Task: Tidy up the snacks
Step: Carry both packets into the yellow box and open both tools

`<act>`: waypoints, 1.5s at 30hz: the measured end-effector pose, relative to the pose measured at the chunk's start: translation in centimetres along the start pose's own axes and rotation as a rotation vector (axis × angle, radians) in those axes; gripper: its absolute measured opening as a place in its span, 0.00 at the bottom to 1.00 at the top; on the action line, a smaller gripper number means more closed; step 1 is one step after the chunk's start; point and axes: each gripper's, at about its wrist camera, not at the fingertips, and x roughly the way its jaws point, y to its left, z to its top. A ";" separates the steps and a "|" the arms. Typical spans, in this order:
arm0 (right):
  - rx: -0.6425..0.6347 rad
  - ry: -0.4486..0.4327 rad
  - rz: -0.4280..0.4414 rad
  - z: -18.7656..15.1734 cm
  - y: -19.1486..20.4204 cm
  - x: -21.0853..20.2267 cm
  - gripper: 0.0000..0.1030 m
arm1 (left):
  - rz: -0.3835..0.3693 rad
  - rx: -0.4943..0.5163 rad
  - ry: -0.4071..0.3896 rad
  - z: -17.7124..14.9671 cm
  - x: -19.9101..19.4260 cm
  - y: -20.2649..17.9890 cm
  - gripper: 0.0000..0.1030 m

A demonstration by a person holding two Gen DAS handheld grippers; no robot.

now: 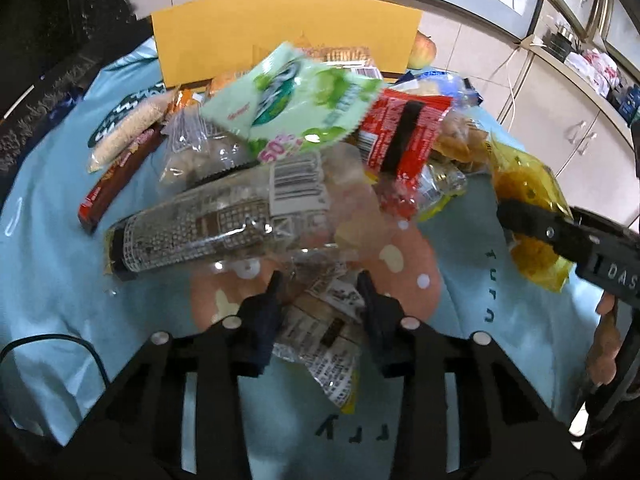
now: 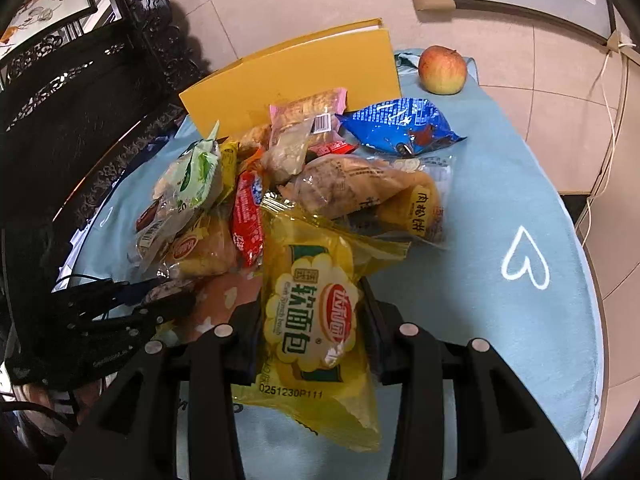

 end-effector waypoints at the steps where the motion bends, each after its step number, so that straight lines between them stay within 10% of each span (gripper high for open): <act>1: -0.003 -0.008 0.003 0.1 0.1 -0.3 0.40 | -0.002 -0.002 -0.007 -0.1 -0.3 0.1 0.35; 17: -0.056 -0.114 0.050 1.3 2.2 -4.1 0.40 | -0.060 0.051 -0.235 0.8 -10.3 0.3 0.33; 28: -0.118 -0.325 0.096 10.0 4.1 -8.8 0.40 | -0.031 0.019 -0.391 12.2 -13.5 0.2 0.34; 34: -0.078 -0.445 0.039 17.2 4.1 -5.8 0.40 | 0.022 -0.028 -0.384 21.7 -10.4 1.1 0.34; 45: 0.010 -0.306 -0.145 25.1 0.4 8.9 0.41 | 0.063 -0.139 -0.239 31.4 3.4 5.6 0.36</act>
